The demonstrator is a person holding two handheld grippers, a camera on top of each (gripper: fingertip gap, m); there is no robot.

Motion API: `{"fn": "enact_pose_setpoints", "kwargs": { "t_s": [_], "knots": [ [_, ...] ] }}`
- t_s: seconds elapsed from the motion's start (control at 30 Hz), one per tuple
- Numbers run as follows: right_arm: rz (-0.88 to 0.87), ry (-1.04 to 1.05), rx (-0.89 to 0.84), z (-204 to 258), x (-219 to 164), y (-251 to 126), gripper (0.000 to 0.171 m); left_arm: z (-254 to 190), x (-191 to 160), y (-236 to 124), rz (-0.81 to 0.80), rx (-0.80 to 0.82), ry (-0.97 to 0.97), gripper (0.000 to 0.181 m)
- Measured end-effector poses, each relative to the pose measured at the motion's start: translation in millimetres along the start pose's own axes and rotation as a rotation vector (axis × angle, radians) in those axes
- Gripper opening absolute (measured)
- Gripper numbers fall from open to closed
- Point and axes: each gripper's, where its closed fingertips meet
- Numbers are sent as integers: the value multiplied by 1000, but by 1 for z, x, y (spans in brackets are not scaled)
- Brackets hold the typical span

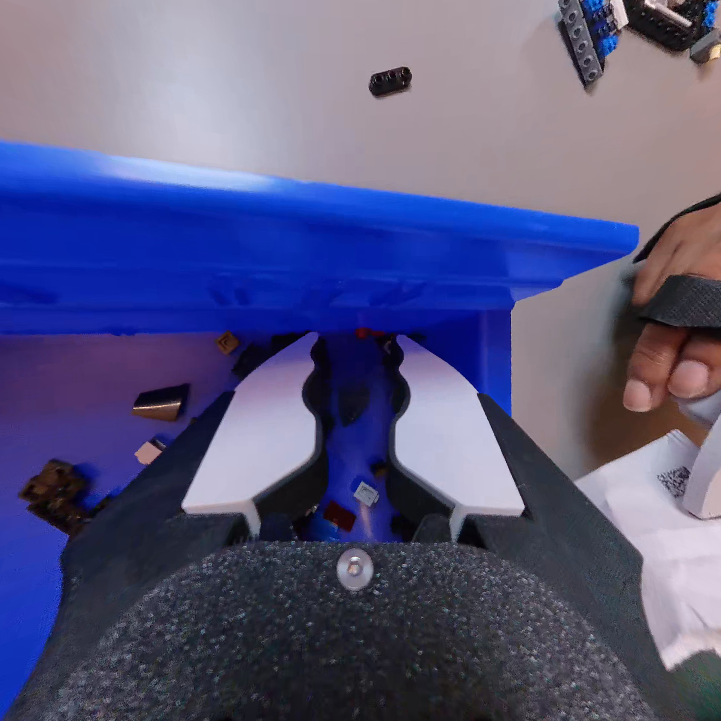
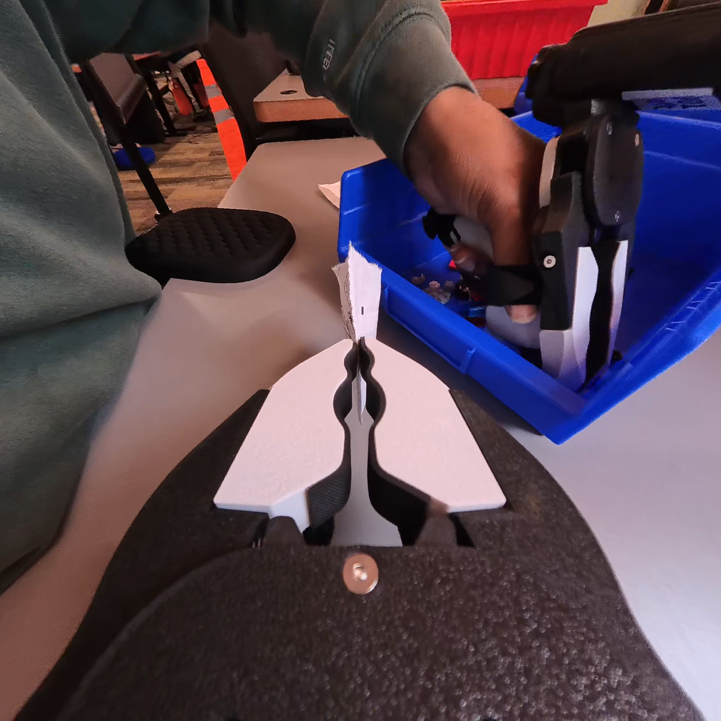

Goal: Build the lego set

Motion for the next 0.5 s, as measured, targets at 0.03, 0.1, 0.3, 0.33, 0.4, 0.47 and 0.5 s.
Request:
{"fn": "enact_pose_setpoints", "kwargs": {
  "t_s": [0.03, 0.1, 0.3, 0.33, 0.4, 0.47, 0.5],
  "knots": [
    [0, -1, 1, 0, 0, 0, 0, -1, 1, 1, -8, 2, -11, 31],
    [-2, -1, 2, 1, 1, 1, 0, -3, 2, 3, -18, 19, -23, 27],
    [0, -11, 3, 3, 2, 1, 0, 0, 1, 7, -55, 91, 49, 12],
    [2, -13, 2, 3, 2, 1, 0, 0, 2, 7, -56, 99, 68, 12],
    [11, -16, 0, 3, 1, 1, 0, 0, 1, 7, -49, 110, 104, 12],
    [19, -23, -7, 2, -1, 1, 0, 0, 1, 7, -33, 116, 120, 12],
    [22, -26, -11, 2, -1, 1, 0, -3, -1, 7, -17, 100, 128, 7]
  ]
}}
Point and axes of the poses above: each gripper's, where its closed fingertips meet, y out along the fingers, x out of its top, z = x × y across the jaws, and after that the axes turned 4 degrees about -z, right-handed
